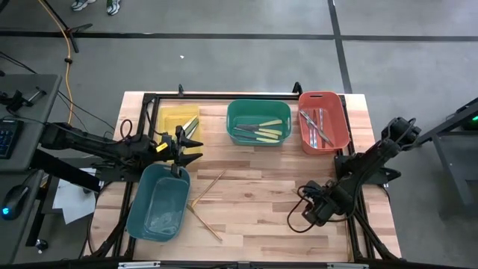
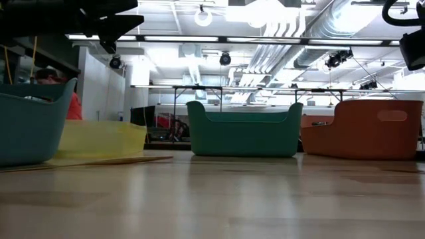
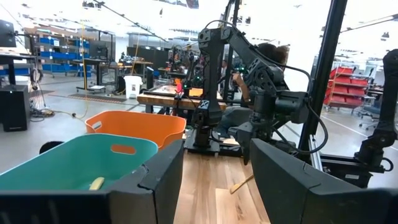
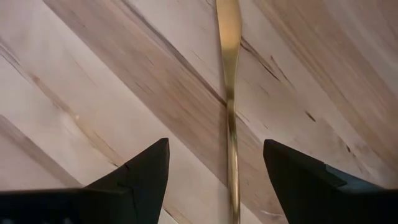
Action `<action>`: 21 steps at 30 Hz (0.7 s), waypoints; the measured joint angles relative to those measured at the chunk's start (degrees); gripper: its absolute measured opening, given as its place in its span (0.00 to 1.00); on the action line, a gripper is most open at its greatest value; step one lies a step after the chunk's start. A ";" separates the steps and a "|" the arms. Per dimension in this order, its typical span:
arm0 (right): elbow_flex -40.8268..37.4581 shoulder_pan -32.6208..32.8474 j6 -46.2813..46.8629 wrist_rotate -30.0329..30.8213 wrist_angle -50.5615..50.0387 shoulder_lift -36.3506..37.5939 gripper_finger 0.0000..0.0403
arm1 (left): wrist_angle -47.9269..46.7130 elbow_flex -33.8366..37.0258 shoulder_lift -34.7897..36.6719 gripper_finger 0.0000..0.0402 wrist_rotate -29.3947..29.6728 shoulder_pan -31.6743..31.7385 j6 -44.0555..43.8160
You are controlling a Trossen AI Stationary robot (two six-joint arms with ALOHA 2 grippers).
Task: Sort silverware by color (type)
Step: Put the gold knife into the blue bin
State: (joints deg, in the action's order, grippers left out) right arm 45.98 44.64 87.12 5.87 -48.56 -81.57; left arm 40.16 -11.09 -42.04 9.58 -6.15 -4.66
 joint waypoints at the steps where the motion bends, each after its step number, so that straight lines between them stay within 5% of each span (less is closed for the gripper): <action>1: 0.02 -0.02 0.04 0.06 0.00 -0.20 0.61 | 0.00 0.00 0.00 0.44 0.00 0.00 0.20; 21: 0.13 -0.06 -0.29 -5.53 3.12 -9.82 0.58 | 0.00 0.00 0.00 0.44 0.00 0.00 1.36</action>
State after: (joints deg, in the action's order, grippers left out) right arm 46.11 44.58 86.82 0.35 -45.43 -91.39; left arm 40.16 -11.09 -42.04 9.58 -6.15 -3.29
